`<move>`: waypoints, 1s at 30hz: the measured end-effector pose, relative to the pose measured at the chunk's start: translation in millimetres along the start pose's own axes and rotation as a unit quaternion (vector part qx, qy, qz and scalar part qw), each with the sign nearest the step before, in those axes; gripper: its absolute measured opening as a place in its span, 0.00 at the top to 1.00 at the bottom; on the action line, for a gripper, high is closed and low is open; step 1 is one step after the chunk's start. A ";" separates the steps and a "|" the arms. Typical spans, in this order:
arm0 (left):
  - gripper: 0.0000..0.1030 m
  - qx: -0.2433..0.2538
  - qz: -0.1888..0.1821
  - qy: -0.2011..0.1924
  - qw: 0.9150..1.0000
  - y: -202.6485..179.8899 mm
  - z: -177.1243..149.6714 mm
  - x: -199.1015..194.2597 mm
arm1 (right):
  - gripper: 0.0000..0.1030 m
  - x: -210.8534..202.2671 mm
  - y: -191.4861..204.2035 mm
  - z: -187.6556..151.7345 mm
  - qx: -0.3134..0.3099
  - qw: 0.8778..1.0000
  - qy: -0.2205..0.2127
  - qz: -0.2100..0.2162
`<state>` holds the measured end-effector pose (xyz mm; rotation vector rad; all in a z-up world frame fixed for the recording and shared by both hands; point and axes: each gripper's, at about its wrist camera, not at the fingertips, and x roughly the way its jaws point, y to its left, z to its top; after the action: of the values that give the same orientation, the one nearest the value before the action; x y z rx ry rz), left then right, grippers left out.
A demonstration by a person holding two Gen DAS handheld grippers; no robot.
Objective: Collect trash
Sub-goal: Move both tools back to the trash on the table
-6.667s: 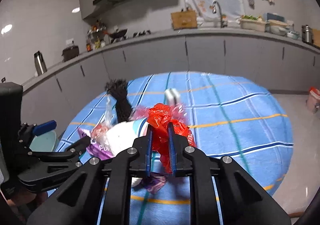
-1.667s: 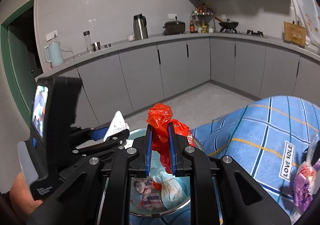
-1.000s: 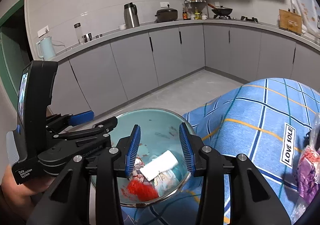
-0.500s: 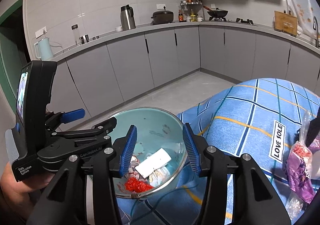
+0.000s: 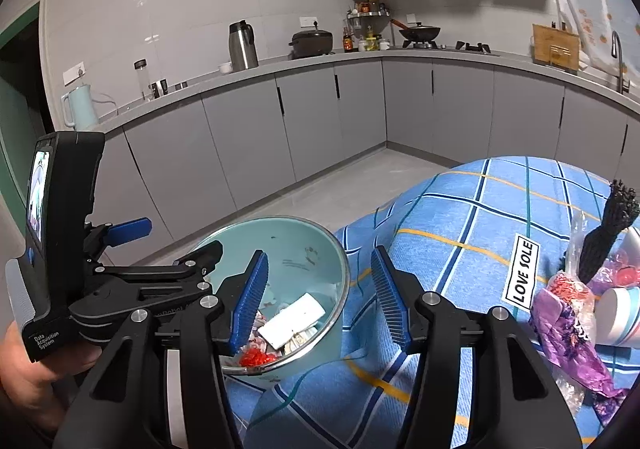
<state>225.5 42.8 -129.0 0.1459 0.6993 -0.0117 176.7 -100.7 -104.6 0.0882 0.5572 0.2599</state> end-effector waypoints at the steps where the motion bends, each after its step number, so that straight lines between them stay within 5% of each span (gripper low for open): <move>1: 0.12 0.000 0.001 0.000 1.000 0.3 -0.2 -0.9 | 0.47 -2.0 0.4 0.2 -0.001 1.000 -0.002 0.000; 22: 0.05 0.013 0.006 -0.011 1.000 -12.2 -0.8 -21.0 | 0.41 -23.7 -7.3 -8.5 -0.001 1.000 -0.009 -0.012; 30: 0.05 0.036 -0.020 -0.005 0.999 -45.1 -5.9 -20.4 | 0.41 -43.0 -36.7 -21.5 0.002 0.999 -0.005 -0.054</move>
<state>203.5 -1.8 -126.2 0.2017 0.6911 -0.0758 138.1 -147.3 -106.5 0.0639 0.5515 0.1535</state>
